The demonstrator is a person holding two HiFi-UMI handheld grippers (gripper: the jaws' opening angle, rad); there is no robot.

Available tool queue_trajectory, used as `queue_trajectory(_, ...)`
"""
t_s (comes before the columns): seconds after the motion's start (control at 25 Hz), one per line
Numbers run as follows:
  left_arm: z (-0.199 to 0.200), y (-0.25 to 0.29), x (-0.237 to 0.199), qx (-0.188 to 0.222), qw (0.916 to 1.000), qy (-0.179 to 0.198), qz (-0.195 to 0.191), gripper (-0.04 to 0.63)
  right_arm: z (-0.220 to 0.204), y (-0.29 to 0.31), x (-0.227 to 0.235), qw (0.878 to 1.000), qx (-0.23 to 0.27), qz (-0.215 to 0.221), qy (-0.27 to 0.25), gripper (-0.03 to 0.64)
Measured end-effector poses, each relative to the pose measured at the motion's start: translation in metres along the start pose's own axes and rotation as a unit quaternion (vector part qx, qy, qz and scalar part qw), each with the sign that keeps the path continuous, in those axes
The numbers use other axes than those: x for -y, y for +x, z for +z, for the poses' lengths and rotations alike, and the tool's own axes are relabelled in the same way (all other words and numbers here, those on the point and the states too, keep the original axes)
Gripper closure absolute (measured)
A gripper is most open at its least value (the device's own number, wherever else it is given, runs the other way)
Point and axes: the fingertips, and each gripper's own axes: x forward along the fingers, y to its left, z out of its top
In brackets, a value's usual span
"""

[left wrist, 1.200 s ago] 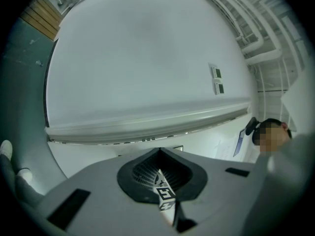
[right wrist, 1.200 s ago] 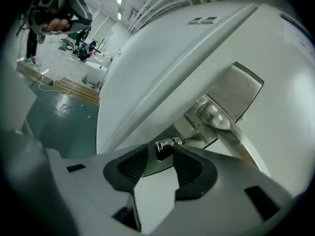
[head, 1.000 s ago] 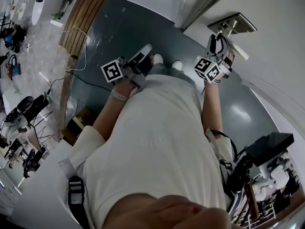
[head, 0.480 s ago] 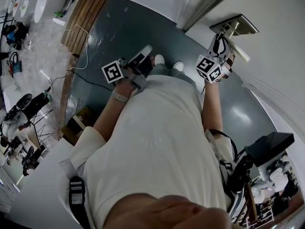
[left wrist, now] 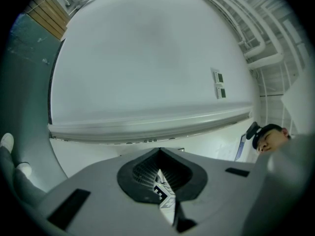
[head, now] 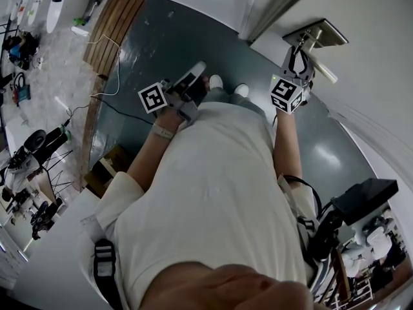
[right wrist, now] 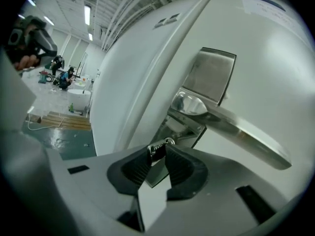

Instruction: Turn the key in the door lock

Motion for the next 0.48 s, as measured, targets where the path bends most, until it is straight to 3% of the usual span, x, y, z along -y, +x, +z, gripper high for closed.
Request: queue_trajectory(0.48,0.0027,0.0015,-0.0003,0.000,1.0000,-0.005,0.000,0.589,0.0037,0.0022,-0.0002,0.991,0.016,0.036,0.128,0.523)
